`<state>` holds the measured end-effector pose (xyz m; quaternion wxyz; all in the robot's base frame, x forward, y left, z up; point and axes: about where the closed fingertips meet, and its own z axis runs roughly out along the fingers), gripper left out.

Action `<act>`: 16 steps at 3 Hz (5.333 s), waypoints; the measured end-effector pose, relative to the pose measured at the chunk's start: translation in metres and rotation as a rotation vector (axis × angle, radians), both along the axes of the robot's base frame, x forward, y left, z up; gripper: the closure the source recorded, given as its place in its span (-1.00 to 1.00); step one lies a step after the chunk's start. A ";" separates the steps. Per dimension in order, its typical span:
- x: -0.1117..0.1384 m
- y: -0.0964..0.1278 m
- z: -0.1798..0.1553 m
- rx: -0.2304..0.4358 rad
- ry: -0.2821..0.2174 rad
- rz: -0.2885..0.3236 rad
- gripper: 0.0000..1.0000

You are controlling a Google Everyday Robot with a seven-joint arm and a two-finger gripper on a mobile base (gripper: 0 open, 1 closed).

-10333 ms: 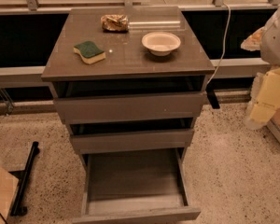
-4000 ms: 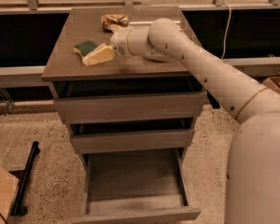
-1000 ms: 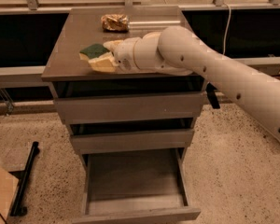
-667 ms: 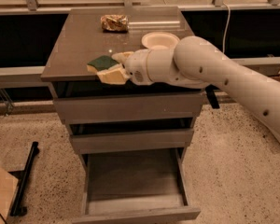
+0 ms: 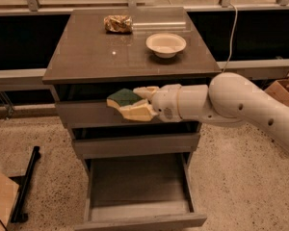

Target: Place sponge into bottom drawer

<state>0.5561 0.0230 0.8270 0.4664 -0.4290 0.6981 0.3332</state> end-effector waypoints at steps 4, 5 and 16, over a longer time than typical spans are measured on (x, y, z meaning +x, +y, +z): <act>-0.018 0.016 -0.135 0.059 0.179 0.080 1.00; -0.020 0.005 -0.183 0.091 0.236 0.036 1.00; 0.003 -0.003 -0.490 0.182 0.852 0.136 1.00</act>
Offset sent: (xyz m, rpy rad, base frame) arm -0.0016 0.0287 -0.1605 0.0824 0.1717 0.1933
